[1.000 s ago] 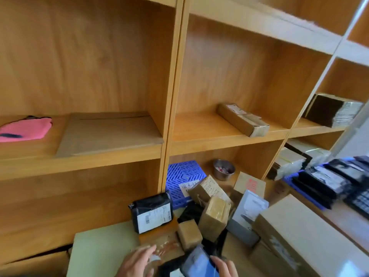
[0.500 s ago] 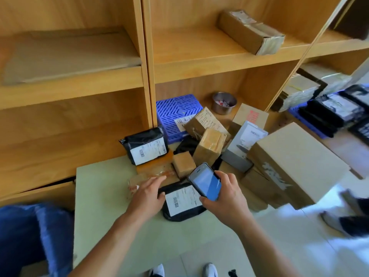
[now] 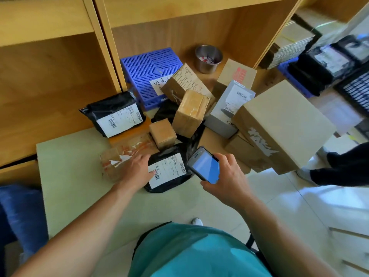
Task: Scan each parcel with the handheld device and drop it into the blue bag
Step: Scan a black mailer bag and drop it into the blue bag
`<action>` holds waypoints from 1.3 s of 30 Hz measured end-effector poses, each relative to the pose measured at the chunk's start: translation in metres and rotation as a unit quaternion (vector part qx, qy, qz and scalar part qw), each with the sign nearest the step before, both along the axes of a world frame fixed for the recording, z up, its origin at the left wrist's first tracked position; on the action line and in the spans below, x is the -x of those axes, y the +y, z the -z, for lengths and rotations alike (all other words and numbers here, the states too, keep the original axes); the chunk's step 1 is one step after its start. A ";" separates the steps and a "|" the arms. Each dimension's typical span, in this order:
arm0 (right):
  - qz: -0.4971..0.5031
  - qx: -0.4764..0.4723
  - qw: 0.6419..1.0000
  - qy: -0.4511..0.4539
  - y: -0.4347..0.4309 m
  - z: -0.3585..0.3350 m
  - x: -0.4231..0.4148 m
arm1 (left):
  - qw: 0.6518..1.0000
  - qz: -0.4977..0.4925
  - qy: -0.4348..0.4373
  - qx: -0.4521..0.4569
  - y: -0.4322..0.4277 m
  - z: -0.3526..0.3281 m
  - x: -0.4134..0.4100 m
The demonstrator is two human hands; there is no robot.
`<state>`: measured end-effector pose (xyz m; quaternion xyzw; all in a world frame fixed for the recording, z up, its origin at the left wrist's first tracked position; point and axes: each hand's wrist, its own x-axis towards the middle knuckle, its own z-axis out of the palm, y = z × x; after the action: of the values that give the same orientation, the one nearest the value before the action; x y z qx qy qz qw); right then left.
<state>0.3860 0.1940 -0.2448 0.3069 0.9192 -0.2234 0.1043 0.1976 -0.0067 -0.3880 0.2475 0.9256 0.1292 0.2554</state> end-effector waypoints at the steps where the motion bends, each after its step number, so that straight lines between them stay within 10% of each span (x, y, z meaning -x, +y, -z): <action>1: 0.001 0.001 1.000 -0.002 0.002 0.000 -0.001 | 1.000 -0.003 0.002 0.001 0.001 0.004 0.001; 39: -0.115 -0.108 0.986 -0.055 0.014 0.022 -0.034 | 0.967 -0.199 0.135 -0.083 -0.028 -0.097 -0.054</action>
<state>0.4204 0.2079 -0.2672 0.2199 0.9601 -0.0925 0.1457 0.2521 -0.0345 -0.2912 0.0936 0.9682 0.2191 0.0761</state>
